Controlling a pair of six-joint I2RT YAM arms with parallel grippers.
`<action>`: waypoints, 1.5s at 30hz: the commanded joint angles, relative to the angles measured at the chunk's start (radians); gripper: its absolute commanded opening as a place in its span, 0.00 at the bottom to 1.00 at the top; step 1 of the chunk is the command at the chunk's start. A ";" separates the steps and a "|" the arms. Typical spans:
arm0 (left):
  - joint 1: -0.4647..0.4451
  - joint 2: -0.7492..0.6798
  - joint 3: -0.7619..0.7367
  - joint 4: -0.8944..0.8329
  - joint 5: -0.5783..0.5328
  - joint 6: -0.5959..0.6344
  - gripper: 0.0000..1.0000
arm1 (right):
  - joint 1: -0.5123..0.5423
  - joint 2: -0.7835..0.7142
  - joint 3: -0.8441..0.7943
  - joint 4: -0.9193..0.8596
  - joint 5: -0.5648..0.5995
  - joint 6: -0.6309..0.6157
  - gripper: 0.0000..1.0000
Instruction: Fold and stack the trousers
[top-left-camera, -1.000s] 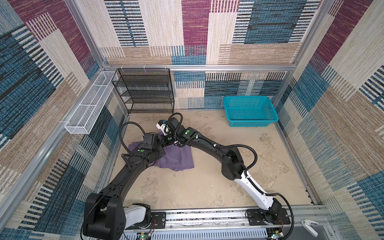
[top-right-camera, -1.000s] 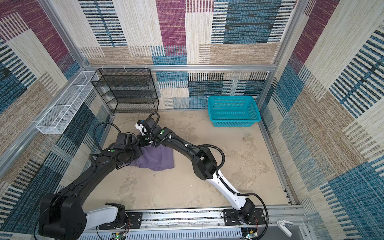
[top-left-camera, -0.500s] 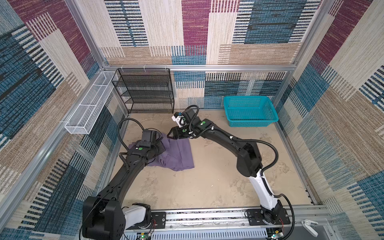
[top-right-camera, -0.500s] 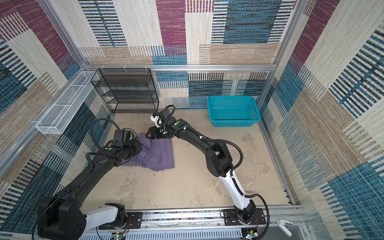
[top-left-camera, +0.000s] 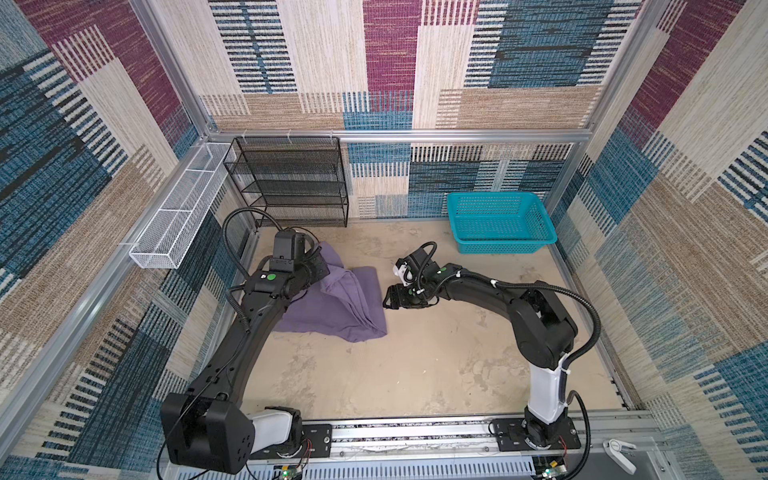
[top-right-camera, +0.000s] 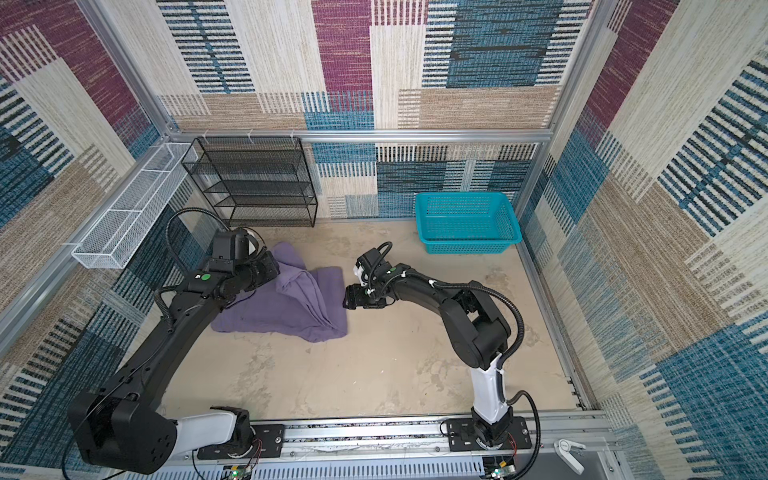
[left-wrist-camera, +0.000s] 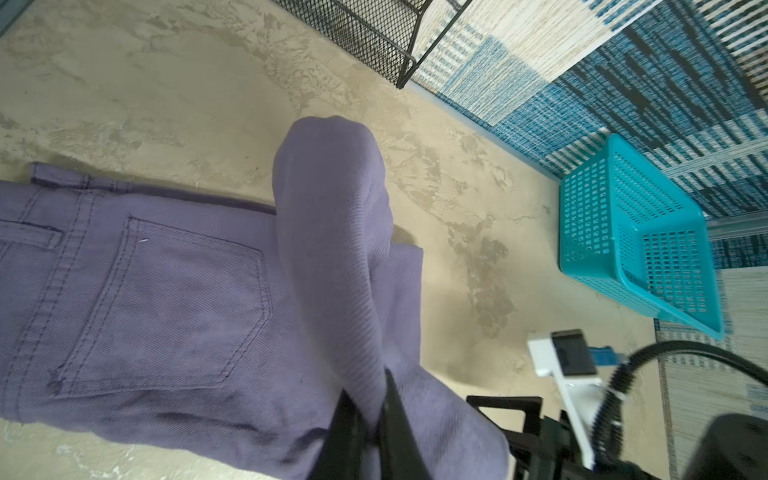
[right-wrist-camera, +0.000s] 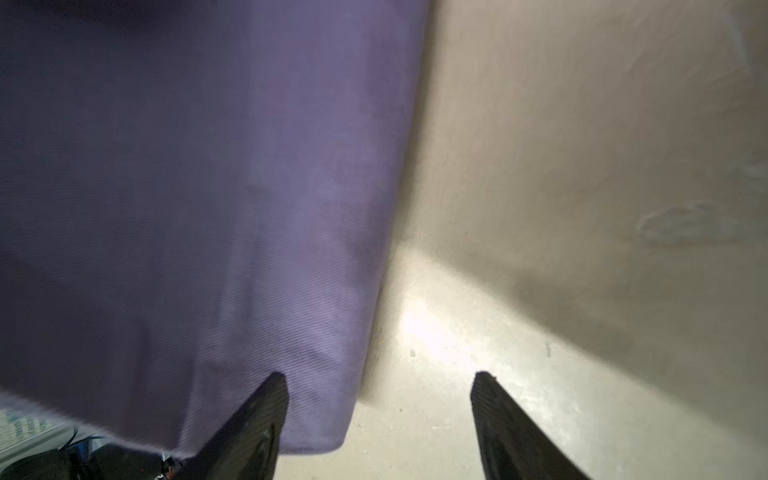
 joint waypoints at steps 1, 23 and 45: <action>0.003 -0.010 0.023 -0.019 0.000 0.033 0.00 | 0.001 0.035 0.026 0.104 -0.058 0.004 0.76; 0.320 -0.135 -0.292 0.046 0.070 0.010 0.00 | 0.054 0.263 0.272 0.114 -0.149 0.059 0.78; 0.436 -0.044 -0.281 -0.081 -0.130 -0.088 0.62 | 0.073 0.236 0.229 0.065 0.071 0.081 0.77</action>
